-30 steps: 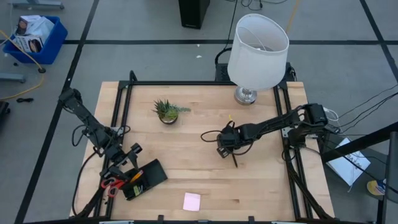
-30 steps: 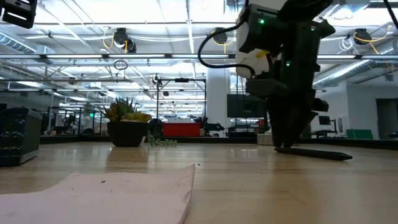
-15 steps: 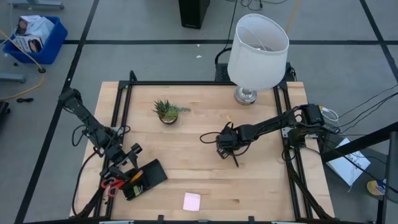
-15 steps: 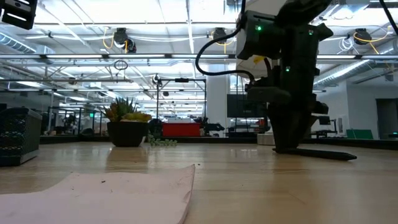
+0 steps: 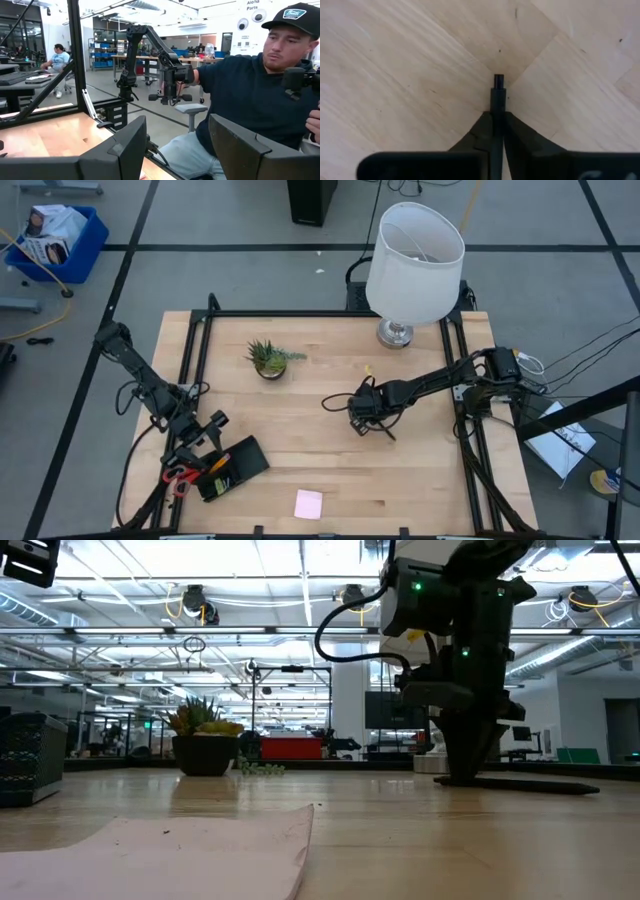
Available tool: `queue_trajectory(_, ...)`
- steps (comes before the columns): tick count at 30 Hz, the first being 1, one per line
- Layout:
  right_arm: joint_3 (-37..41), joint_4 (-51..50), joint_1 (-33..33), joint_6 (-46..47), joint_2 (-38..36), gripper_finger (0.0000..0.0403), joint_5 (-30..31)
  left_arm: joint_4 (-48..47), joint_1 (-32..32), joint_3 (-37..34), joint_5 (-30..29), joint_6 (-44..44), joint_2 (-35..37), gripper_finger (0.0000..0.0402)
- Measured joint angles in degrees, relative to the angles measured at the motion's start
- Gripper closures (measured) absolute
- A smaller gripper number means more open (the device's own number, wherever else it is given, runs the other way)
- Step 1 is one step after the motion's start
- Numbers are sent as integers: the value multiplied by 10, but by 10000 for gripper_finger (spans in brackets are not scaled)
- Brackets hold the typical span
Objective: Pick and place office supplies into organizer
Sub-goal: Put the pen into the top left section of the desk organizer
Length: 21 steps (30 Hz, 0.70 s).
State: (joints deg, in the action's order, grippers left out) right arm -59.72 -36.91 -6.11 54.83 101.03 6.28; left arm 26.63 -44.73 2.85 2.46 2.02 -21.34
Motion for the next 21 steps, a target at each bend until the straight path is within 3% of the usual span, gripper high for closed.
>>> queue_trajectory(5, 2, 21, 0, -8, -1, 364, 17, 1, 0, 0, 0, 0, 0, 183)
queue_trajectory(11, 2, 100, 0, -45, -5, 378, 29, 1, 0, 0, -1, 6, 0, 183)
queue_trajectory(17, 2, 238, -11, -85, -14, 378, 30, 7, 0, 0, -11, 3, 0, 183)
queue_trajectory(21, 2, 385, -30, -144, -14, 376, 42, 38, 0, 0, -20, 37, 1, 183)
